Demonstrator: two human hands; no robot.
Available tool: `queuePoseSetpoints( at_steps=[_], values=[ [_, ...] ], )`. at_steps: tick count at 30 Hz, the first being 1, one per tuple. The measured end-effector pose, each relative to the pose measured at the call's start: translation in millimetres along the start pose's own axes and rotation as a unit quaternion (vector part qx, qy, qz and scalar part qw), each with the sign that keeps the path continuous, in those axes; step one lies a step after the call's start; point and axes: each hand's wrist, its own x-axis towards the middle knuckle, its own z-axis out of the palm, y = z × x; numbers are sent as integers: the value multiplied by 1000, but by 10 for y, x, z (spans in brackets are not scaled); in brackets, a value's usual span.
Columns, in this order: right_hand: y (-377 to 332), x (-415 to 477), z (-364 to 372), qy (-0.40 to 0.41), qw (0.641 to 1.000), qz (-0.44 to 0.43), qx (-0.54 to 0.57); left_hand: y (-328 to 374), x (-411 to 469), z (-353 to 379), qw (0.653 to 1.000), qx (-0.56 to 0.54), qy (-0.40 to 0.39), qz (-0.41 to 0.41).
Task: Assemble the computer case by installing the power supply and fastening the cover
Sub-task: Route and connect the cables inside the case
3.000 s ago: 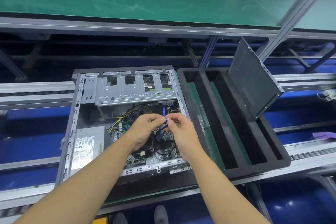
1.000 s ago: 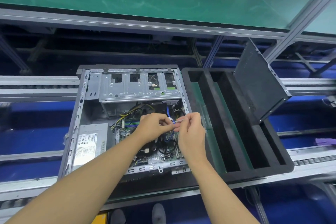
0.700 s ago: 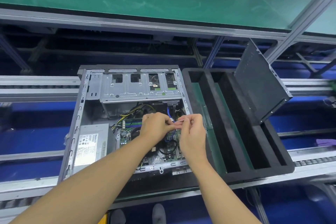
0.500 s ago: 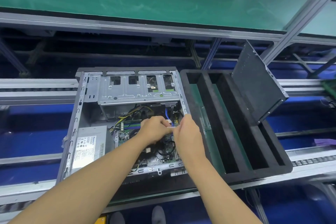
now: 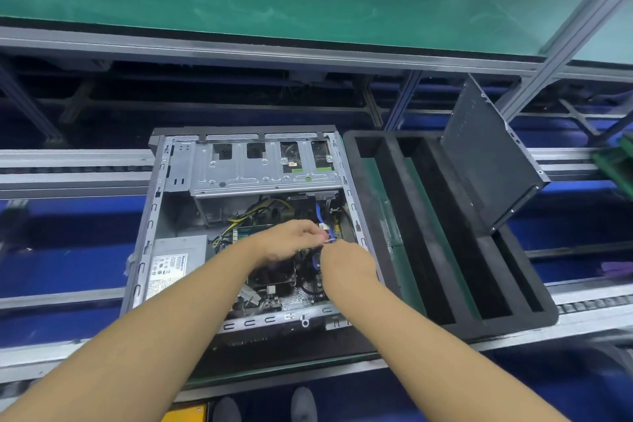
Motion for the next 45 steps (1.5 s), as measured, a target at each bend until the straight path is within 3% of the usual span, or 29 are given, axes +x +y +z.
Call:
queuePoseSetpoints(
  at_steps=[6,11,16,20,25,34,41,45],
  values=[
    [-33,128,68,-80,996,-15,-24,-53,134,164,997,-17,62,31],
    [-81,133,9,-128,992,-12,-10,-85,240,252,990,44,132,32],
    [-244,106,-16,-136,990,-39,-7,-6,310,396,946,189,262,8],
    [-140,106,-33,-129,989,-69,-7,-16,338,419,919,269,289,16],
    [-26,122,-55,-74,993,-61,65,-9,260,322,943,231,236,28],
    [-169,119,-196,15,973,-125,193,-25,-289,10,948,127,289,33],
    [-580,-30,-310,118,948,-199,217,-88,-838,-177,928,42,369,40],
    [-877,-105,-447,144,897,-268,321,-104,-1180,-264,887,4,458,58]
  ],
)
